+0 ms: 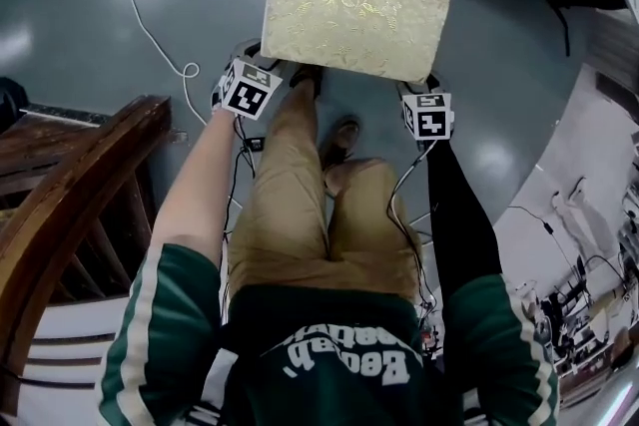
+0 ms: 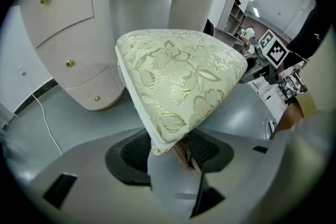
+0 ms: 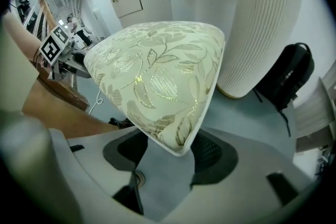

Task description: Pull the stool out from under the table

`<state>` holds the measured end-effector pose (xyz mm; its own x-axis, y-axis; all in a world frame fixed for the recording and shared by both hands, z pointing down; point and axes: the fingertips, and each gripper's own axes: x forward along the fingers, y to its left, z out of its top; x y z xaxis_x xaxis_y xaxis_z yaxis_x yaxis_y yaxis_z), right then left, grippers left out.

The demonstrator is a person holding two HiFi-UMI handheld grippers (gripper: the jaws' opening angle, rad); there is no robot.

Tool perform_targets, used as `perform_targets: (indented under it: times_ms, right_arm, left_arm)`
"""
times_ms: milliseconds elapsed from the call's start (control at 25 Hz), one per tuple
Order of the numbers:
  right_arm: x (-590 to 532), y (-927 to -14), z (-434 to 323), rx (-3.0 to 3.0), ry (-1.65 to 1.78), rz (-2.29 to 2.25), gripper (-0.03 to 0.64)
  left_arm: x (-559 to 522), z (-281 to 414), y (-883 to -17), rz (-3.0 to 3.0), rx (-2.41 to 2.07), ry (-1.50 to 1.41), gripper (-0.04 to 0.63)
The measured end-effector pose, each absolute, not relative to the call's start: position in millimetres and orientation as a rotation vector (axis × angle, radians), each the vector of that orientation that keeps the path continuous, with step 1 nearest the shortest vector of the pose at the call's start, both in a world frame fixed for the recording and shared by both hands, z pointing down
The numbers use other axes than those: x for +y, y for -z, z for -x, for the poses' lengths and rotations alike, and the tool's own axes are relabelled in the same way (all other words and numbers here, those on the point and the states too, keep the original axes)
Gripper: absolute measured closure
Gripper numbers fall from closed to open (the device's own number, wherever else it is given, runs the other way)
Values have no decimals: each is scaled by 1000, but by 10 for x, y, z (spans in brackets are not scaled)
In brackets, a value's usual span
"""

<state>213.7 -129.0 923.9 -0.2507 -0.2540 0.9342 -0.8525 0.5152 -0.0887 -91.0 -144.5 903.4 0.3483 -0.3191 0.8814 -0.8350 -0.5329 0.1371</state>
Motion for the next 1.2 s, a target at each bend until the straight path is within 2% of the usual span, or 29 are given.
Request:
perform_targets:
  times_ms: [640, 800, 1000, 1200]
  right_arm:
    - [371, -9172, -2050, -1679, -821, -838, 347]
    - [595, -9015, -2251, -1632, -855, -881, 317]
    - [403, -8295, -2308, -1730, -812, -1017, 328]
    - [86, -7283, -2249, -1872, -737, -1106, 336]
  left_arm:
    - [140, 1070, -9040, -1896, -972, -1216, 355]
    - [479, 1280, -8929, -1794, -989, -1273, 348]
    - [441, 1298, -8248, -1864, -1095, -1212, 348]
    - [30, 778, -7088, -2100, -1145, -1135, 348]
